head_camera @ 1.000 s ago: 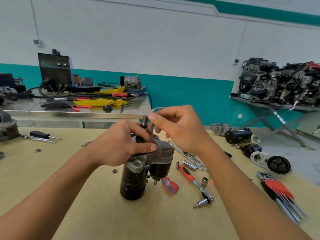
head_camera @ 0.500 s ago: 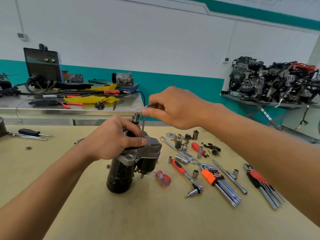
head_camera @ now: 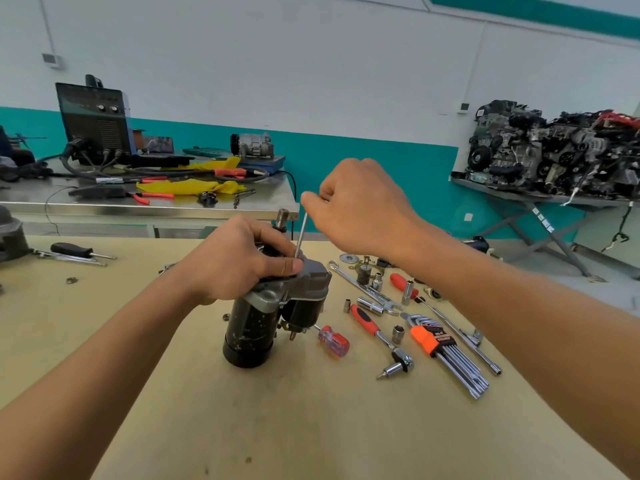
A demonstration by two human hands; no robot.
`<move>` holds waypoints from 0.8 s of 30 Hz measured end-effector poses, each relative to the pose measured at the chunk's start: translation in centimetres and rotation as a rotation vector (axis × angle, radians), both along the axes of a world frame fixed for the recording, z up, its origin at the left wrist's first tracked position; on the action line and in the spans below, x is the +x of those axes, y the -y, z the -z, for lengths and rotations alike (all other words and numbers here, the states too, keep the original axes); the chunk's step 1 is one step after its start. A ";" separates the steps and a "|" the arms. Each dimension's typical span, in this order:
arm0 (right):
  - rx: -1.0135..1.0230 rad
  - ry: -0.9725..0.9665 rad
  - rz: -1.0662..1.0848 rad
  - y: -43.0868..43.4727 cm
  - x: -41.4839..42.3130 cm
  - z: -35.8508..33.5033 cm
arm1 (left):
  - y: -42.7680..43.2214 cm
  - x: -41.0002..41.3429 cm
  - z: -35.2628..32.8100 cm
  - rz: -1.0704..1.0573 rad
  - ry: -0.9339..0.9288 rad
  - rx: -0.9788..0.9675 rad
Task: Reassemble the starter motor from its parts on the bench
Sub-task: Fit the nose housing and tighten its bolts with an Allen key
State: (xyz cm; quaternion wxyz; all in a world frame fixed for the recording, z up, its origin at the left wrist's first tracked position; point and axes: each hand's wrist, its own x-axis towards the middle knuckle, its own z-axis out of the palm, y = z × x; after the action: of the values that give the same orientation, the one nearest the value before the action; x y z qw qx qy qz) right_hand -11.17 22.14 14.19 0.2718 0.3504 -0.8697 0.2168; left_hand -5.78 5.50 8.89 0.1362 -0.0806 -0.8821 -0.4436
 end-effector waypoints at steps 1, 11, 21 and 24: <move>-0.008 0.007 0.022 0.3 0.3 0.0 | 0.0 0.1 0.0 -0.005 0.003 0.007; -0.047 0.077 0.163 1.3 1.5 -0.2 | -0.4 -0.1 0.3 -0.104 -0.014 -0.019; -0.132 0.115 0.241 2.7 1.0 -0.2 | -1.6 -0.9 0.8 -0.312 -0.050 -0.098; -0.125 0.127 0.216 2.7 0.6 -0.4 | -1.5 -1.0 0.8 -0.314 -0.058 -0.150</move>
State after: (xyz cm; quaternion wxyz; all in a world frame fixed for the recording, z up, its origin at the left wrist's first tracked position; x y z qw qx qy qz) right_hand -10.60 19.47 14.59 0.2593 0.2228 -0.9026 0.2615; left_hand -6.81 7.02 8.14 0.2228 0.0357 -0.9101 -0.3474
